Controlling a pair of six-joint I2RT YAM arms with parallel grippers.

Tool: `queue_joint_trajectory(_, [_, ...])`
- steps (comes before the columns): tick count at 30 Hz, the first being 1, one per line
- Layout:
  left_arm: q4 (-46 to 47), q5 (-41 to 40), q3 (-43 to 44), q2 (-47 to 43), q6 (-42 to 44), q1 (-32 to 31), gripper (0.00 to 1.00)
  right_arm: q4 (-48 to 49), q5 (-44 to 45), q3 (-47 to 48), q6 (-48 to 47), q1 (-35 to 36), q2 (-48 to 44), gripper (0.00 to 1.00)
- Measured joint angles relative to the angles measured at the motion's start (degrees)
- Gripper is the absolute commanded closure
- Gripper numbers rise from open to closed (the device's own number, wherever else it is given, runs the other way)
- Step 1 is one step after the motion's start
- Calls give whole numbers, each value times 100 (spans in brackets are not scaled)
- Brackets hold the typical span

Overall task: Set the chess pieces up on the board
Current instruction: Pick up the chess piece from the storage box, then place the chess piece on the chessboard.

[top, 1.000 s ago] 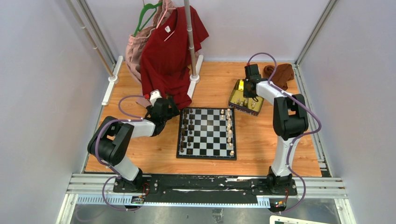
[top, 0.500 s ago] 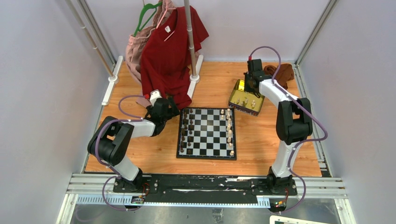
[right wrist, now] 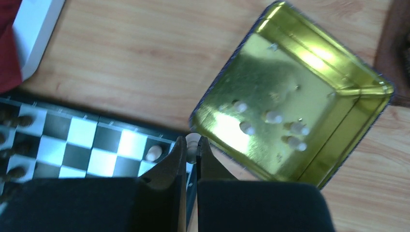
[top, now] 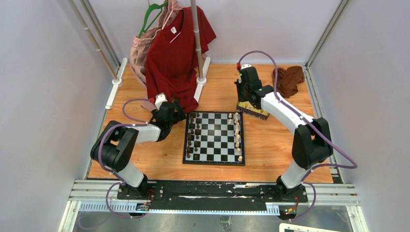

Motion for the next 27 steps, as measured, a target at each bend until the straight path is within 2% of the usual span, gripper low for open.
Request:
queue_joint_trajectory(13, [0, 2, -37, -37, -2, 0, 0, -190, 175, -953, 17, 1346, -817, 100])
queue_joint_trajectory(27, [0, 0, -37, -37, 2, 0, 0, -35, 249, -1751, 337, 1902, -850, 100])
